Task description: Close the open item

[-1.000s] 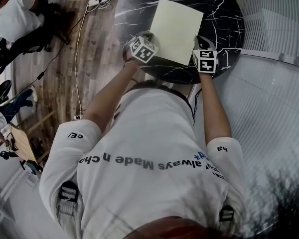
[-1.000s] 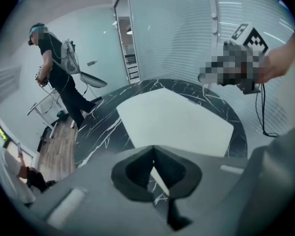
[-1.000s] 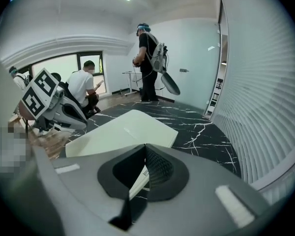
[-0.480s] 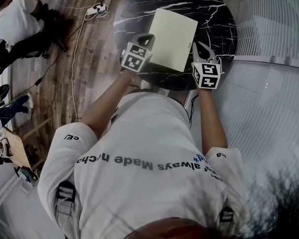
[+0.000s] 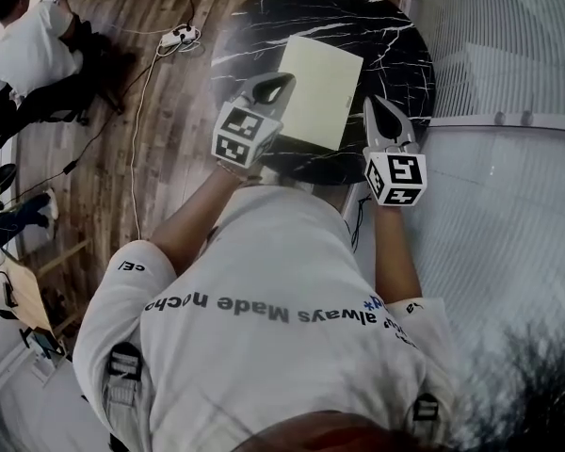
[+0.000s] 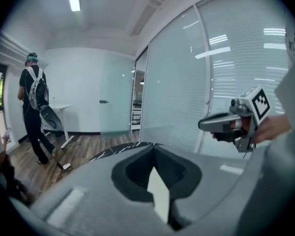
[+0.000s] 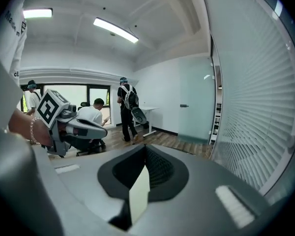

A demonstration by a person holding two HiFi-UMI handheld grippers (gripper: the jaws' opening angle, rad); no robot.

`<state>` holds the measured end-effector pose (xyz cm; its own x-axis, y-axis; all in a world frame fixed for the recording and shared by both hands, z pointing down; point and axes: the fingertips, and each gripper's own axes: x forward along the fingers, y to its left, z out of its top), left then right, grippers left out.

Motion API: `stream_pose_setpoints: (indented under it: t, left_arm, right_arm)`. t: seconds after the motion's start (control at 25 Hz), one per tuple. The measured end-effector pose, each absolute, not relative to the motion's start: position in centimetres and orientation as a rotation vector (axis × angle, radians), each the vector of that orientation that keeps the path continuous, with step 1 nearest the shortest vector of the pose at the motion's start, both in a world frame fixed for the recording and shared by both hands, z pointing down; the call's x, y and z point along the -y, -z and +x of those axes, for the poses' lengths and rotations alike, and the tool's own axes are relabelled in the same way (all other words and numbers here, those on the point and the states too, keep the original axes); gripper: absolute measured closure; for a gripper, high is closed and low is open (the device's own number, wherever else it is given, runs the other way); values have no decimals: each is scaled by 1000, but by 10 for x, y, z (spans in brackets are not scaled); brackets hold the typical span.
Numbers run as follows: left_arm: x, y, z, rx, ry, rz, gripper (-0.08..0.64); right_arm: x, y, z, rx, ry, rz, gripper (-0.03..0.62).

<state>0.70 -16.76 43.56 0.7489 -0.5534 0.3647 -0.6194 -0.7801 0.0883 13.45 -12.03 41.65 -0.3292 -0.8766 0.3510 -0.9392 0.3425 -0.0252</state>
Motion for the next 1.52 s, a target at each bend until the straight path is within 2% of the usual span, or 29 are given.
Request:
stream_pose_setpoints:
  t: [0.6, 1.04, 1.52]
  left_arm:
    - [116, -314, 24, 817, -174, 2876, 557]
    - [86, -291, 31, 772, -78, 2906, 557]
    - [83, -292, 31, 773, -116, 2926, 557]
  right_arm:
    - [77, -310, 109, 2472, -192, 1626, 591]
    - [53, -281, 88, 2543, -124, 1613, 591]
    - [52, -281, 86, 2542, -131, 1591, 590]
